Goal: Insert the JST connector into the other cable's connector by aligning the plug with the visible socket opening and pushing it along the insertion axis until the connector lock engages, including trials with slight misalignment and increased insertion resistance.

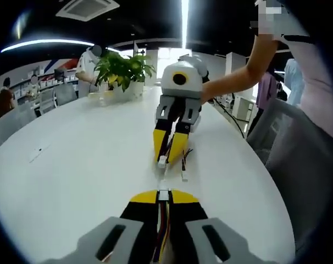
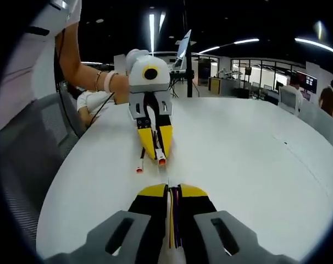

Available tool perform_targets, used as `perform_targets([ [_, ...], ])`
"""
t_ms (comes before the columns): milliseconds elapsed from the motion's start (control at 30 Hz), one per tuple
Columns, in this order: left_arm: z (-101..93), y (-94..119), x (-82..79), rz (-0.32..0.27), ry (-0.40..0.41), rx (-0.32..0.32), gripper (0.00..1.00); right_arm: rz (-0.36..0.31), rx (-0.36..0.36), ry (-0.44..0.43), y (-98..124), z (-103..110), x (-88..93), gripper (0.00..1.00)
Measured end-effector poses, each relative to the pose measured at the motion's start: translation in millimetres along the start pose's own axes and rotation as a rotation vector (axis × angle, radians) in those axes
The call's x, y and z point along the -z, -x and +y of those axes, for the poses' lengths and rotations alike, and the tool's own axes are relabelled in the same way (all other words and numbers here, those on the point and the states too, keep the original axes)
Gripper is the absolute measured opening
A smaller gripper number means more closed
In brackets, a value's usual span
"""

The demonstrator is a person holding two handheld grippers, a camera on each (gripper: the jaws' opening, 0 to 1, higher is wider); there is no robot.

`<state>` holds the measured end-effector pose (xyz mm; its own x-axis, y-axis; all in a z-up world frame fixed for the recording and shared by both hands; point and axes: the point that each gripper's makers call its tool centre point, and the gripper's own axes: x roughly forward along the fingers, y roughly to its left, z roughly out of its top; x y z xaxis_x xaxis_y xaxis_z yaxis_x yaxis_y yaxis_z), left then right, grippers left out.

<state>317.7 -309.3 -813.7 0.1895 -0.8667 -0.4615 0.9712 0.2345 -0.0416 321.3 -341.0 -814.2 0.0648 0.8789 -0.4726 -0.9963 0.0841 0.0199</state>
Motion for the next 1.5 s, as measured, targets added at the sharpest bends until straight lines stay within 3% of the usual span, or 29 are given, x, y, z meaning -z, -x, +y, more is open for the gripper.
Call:
perform_targets([
  [600,3.4,4.9,-19.7,-0.008,-0.055,0.001,0.00,-0.014,-0.053,0.047,-5.8,7.9,-23.0,0.03],
  [1167,-1.4,3.2,-15.8,0.039,-0.066,0.012,0.00,-0.011,-0.091,0.032,-7.4,9.0,-19.9,0.03],
  [1500,-5.8,-0.7,-16.2,0.036,-0.046,0.018,0.00,0.003,-0.103,0.019,-9.1,7.9,-13.1,0.03],
])
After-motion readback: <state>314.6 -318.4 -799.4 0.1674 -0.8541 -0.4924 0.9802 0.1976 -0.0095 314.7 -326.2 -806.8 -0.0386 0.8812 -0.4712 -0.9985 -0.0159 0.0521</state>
